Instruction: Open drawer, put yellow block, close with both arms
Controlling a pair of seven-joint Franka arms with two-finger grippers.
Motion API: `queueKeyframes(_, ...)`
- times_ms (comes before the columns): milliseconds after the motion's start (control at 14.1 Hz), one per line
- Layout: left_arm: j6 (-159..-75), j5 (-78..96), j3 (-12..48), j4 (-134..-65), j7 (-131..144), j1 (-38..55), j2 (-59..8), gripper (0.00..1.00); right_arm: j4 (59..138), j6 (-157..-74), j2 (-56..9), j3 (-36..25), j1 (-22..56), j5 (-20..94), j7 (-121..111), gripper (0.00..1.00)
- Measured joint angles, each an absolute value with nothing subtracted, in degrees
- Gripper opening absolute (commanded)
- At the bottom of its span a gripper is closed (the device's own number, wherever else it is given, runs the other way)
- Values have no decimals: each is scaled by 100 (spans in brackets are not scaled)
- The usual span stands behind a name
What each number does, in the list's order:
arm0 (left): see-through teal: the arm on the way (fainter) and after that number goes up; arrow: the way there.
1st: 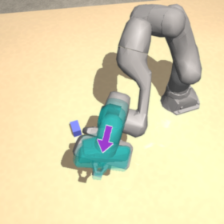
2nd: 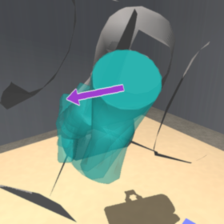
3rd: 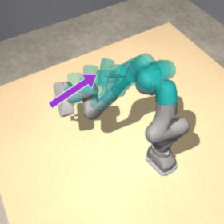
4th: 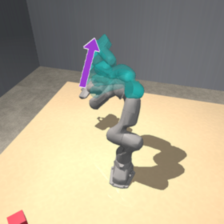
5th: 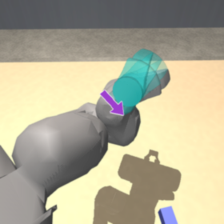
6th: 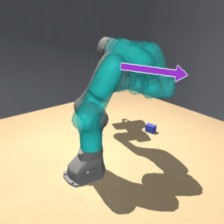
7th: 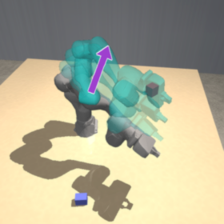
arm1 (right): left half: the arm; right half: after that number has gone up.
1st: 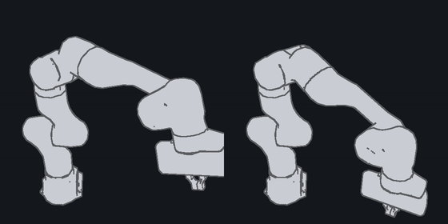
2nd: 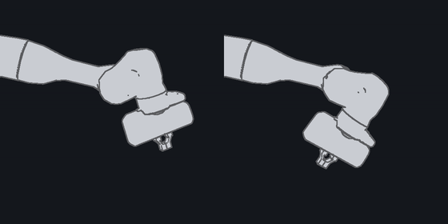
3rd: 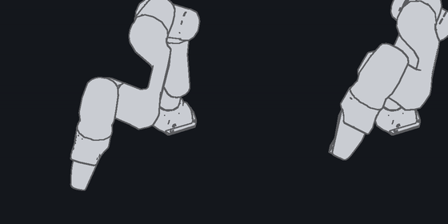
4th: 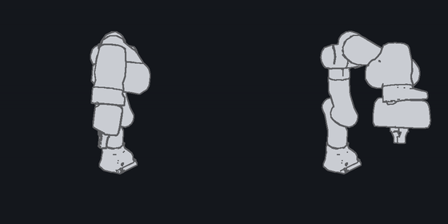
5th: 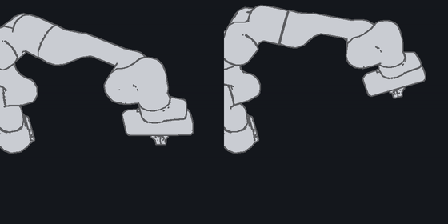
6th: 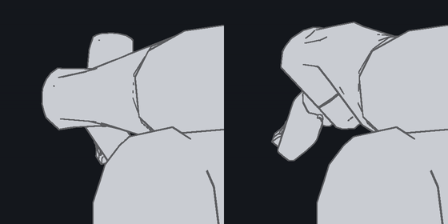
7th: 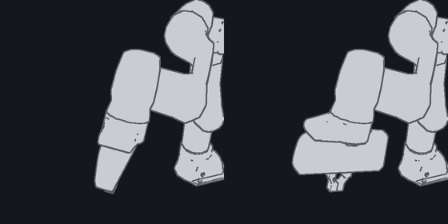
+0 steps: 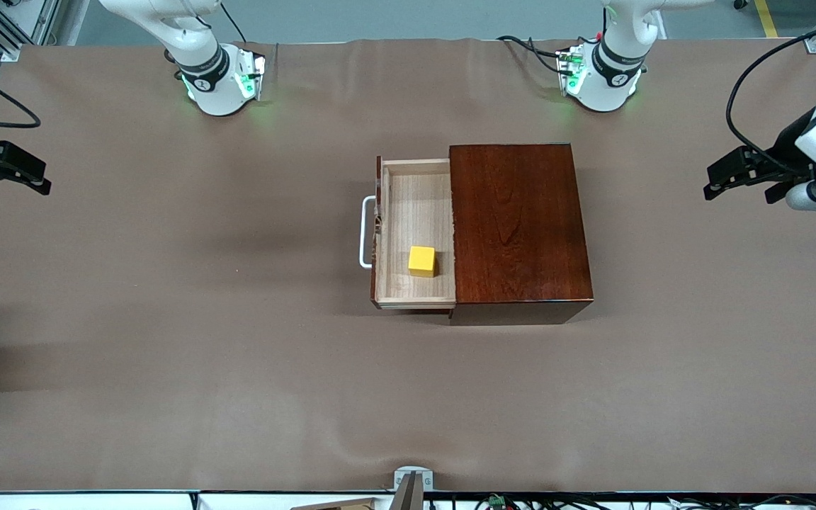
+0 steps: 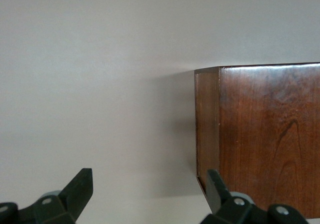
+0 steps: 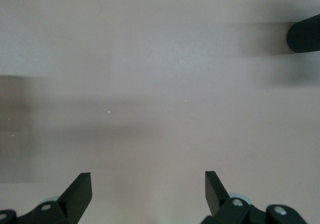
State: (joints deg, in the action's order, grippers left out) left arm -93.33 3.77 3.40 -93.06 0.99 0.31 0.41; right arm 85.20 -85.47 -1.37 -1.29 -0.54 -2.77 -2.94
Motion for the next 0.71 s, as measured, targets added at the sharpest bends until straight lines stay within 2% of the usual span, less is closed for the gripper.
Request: queueKeyframes(711,-9186,377,771,-9312,1844,178,-147,100,8518,-8557,-137,-128,-71,-268,-286,100)
